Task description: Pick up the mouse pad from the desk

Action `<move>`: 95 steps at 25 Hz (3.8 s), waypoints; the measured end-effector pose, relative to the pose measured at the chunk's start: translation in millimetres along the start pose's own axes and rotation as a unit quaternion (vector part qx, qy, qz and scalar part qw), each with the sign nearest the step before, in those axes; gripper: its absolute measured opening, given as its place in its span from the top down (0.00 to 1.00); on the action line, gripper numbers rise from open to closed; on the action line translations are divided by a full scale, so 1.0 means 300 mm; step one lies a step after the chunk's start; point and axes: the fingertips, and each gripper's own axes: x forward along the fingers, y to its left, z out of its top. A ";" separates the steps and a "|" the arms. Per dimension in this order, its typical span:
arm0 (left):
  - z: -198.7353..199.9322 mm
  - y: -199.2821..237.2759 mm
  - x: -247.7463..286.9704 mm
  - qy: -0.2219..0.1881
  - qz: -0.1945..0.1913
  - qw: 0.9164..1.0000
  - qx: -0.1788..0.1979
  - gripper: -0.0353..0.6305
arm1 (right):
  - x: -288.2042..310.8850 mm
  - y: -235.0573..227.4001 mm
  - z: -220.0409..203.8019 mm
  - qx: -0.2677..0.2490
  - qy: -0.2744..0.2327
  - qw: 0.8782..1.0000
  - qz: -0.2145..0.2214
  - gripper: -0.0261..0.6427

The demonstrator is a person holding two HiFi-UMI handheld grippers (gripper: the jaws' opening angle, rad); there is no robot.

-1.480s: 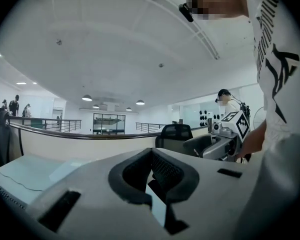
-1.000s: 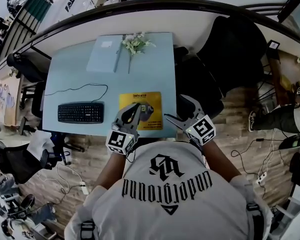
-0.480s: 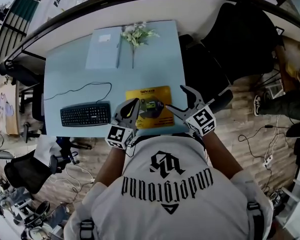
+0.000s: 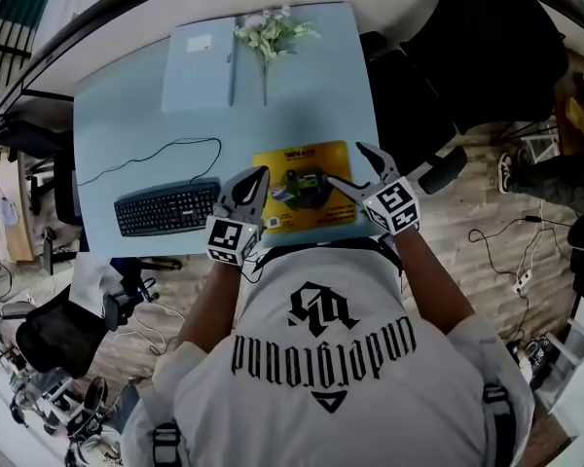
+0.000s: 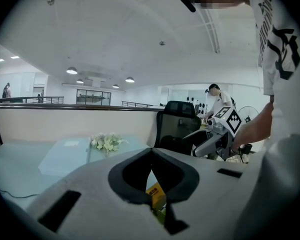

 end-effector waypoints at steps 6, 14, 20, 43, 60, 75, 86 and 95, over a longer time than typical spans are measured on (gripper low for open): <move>-0.117 0.093 0.013 0.023 -0.005 0.999 -0.037 0.94 | 0.117 -0.035 -0.094 0.004 0.043 0.999 -0.007 0.37; -0.292 0.167 0.034 0.059 -0.032 0.996 -0.049 0.94 | 0.276 -0.097 -0.268 0.001 0.119 0.993 -0.018 0.36; -0.386 0.207 0.042 0.081 -0.032 0.994 -0.058 0.94 | 0.358 -0.151 -0.412 -0.010 0.180 0.983 -0.026 0.35; -0.457 0.230 0.074 0.097 -0.041 0.991 -0.079 0.94 | 0.404 -0.168 -0.579 -0.057 0.280 0.958 -0.014 0.29; -0.425 0.216 0.056 0.094 -0.044 0.992 -0.077 0.94 | 0.398 -0.045 -0.594 -0.046 0.297 0.953 0.042 0.92; -0.360 0.180 0.012 0.072 -0.061 0.994 -0.063 0.94 | 0.338 0.013 -0.518 -0.032 0.263 0.963 0.042 0.92; -0.255 0.131 -0.065 0.039 -0.070 0.995 -0.054 0.94 | 0.231 0.151 -0.388 0.020 0.223 0.973 0.053 0.92; -0.189 0.038 -0.119 0.021 -0.037 0.998 -0.046 0.94 | 0.098 0.235 -0.307 0.025 0.163 0.983 0.076 0.92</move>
